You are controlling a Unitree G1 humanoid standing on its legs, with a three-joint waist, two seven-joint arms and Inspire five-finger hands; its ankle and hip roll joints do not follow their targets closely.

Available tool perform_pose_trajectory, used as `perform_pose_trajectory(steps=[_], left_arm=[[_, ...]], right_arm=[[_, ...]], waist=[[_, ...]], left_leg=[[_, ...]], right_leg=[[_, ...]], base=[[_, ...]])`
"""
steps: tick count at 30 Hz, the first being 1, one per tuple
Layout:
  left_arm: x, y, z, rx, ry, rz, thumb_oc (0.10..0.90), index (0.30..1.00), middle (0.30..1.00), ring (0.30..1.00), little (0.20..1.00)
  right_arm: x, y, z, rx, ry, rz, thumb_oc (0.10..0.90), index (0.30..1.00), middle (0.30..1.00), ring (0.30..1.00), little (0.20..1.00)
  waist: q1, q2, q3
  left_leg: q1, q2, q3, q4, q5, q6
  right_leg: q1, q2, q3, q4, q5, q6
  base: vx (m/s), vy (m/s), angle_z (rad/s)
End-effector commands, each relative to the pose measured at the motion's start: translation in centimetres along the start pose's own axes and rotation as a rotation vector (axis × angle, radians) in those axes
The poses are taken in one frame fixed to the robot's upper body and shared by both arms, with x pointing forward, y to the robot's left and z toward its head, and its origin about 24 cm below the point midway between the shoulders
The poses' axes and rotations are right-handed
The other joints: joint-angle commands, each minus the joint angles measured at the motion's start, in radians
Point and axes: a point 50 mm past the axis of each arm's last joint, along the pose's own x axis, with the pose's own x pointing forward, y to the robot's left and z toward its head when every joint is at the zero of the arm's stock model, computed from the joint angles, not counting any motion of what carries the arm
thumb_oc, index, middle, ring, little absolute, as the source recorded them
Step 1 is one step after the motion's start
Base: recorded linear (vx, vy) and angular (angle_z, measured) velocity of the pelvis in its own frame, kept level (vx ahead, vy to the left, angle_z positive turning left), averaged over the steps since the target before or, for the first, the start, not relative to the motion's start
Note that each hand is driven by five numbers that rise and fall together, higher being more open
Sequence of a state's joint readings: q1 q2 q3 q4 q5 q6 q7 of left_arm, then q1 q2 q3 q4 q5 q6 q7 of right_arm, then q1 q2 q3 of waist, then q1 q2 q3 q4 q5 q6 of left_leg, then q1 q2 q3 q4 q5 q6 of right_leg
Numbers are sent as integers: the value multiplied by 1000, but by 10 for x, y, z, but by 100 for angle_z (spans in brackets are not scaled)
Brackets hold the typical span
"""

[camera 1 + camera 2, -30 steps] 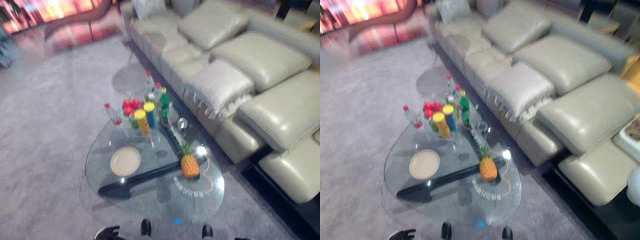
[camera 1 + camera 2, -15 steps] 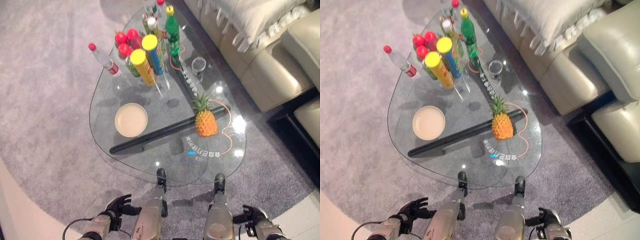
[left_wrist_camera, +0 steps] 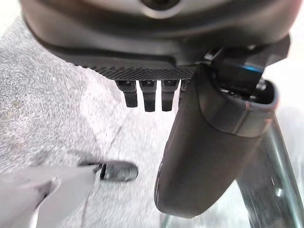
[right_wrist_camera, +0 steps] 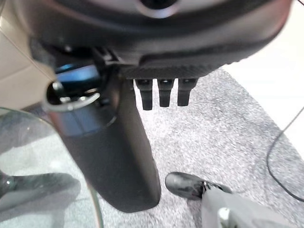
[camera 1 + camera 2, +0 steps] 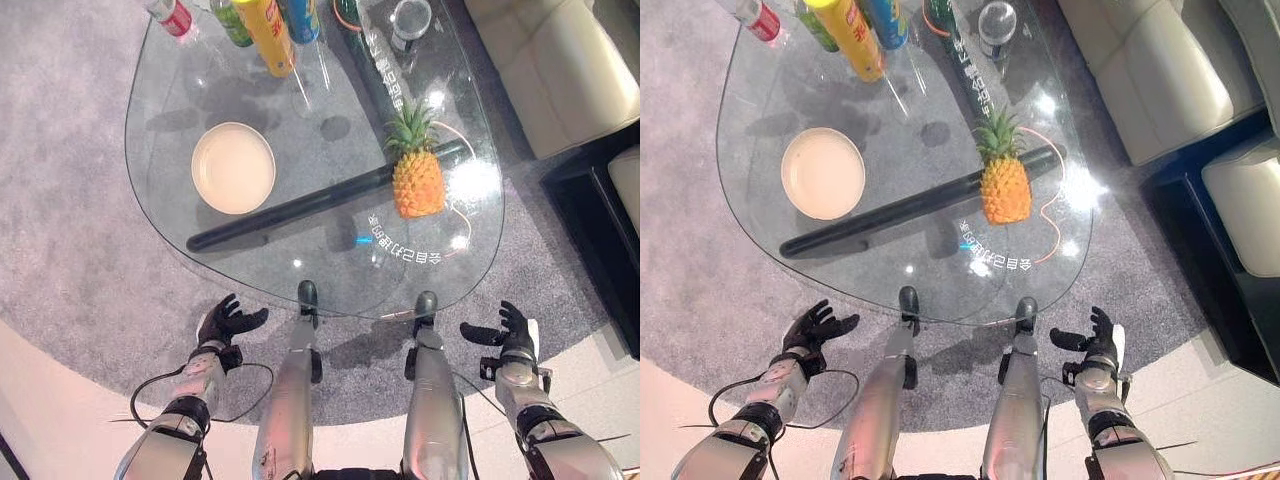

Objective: Pick up the fruit to the plate

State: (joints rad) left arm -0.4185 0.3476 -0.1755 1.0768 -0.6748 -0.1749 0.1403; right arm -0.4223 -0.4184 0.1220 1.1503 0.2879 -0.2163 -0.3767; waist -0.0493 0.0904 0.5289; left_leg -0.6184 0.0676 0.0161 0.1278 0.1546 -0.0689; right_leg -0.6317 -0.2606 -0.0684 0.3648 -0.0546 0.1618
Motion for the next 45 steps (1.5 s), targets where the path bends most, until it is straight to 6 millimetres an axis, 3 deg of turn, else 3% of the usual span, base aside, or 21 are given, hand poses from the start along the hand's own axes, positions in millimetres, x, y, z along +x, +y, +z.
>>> perform_pose_trajectory(steps=[1,18,28,32,39,43,45], left_arm=[[2,31,20,-18,-90,158,800,900,900,900,900],[1,38,31,-29,-168,256,800,900,900,900,900],[0,29,32,41,-201,178,800,900,900,900,900],[0,28,31,47,-199,160,800,900,900,900,900],[-1,32,26,72,-177,159,800,900,900,900,900],[-2,33,24,83,-163,157,800,900,900,900,900],[-2,31,23,81,-158,157,800,900,900,900,900]], right_arm=[[-1,-15,-6,61,5,-91,800,900,900,900,900],[8,-18,23,102,-93,-111,800,900,900,900,900],[9,-22,22,80,-74,-153,800,900,900,900,900],[13,-41,20,110,-24,-259,800,900,900,900,900],[21,-96,37,295,-6,-556,800,900,900,900,900],[20,-117,57,447,-74,-700,800,900,900,900,900],[16,-118,83,542,-174,-751,800,900,900,900,900]], waist=[[20,-42,-9],[49,-54,-9],[55,-49,-9],[62,-45,-9],[73,-42,-9],[72,-46,-9],[67,-49,-9]], left_leg=[[-119,27,-30,236,-120,1],[-220,27,-57,343,-163,10],[-228,25,-58,339,-163,9],[-226,26,-58,341,-166,9],[-222,29,-57,338,-168,8],[-214,28,-57,328,-167,10],[-211,28,-55,319,-163,10]], right_leg=[[-128,22,40,38,98,-38],[-220,39,31,121,65,-53],[-226,34,20,114,69,-56],[-221,30,14,115,67,-55],[-215,29,2,117,65,-53],[-206,31,-5,112,67,-50],[-204,33,-7,109,69,-51]], base=[[16,-25,5],[2,-3,-1],[0,0,0],[4,-18,0],[8,-34,1],[4,-23,2],[1,2,5]])
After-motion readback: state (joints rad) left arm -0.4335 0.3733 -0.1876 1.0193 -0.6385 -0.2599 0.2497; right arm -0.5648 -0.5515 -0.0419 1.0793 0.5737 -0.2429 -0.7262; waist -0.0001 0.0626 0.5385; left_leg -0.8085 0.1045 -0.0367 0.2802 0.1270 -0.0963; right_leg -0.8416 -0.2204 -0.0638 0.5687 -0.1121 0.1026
